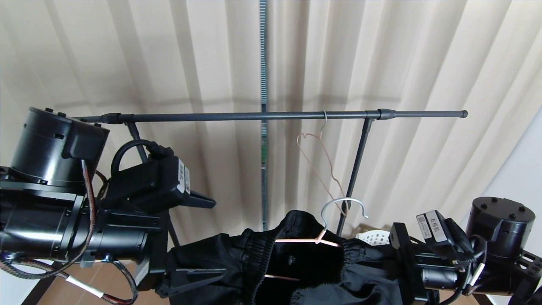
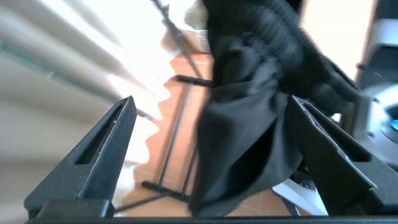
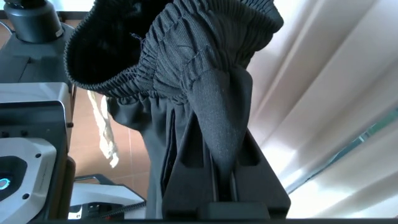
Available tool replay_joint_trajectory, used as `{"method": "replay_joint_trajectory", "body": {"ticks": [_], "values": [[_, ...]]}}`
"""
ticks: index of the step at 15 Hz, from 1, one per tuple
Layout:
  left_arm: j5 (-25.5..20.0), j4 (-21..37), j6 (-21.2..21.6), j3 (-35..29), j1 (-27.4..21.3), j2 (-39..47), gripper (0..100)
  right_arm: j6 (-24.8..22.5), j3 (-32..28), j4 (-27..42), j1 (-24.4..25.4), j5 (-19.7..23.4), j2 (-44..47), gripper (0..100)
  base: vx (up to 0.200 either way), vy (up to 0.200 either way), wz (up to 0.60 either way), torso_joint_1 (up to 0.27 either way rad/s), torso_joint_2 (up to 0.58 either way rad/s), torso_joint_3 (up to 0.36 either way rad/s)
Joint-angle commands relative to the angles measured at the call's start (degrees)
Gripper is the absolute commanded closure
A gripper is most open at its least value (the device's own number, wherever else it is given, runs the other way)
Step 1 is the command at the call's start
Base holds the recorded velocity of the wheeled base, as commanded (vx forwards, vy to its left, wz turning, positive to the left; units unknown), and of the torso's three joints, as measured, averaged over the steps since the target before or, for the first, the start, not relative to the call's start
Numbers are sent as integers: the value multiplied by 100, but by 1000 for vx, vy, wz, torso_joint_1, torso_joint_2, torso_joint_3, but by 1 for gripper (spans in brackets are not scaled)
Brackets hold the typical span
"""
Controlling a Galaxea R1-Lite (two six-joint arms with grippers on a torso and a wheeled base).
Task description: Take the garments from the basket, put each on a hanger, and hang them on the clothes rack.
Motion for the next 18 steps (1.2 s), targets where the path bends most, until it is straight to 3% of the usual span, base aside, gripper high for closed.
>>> {"method": "replay_joint_trajectory", "body": {"ticks": [1, 7, 16, 17, 18], "values": [[-50, -16, 70, -5, -237, 363, 0, -5, 11, 1, 3, 7, -15, 100, 0, 0, 0, 0, 0, 0], [-129, -156, 70, -110, -518, 917, 0, 4, 11, 9, 11, 16, -200, 100, 0, 0, 0, 0, 0, 0], [-322, -262, 44, -102, -527, 1163, 0, 21, 72, 18, 161, -1, -508, 100, 0, 0, 0, 0, 0, 0], [-322, -262, 35, -110, -527, 1163, 100, 21, 72, 18, 161, -1, -508, 100, 0, 0, 0, 0, 0, 0], [-322, -262, 26, -119, -518, 1154, 100, 21, 63, 18, 152, -1, -499, 100, 0, 0, 0, 0, 0, 0]]}}
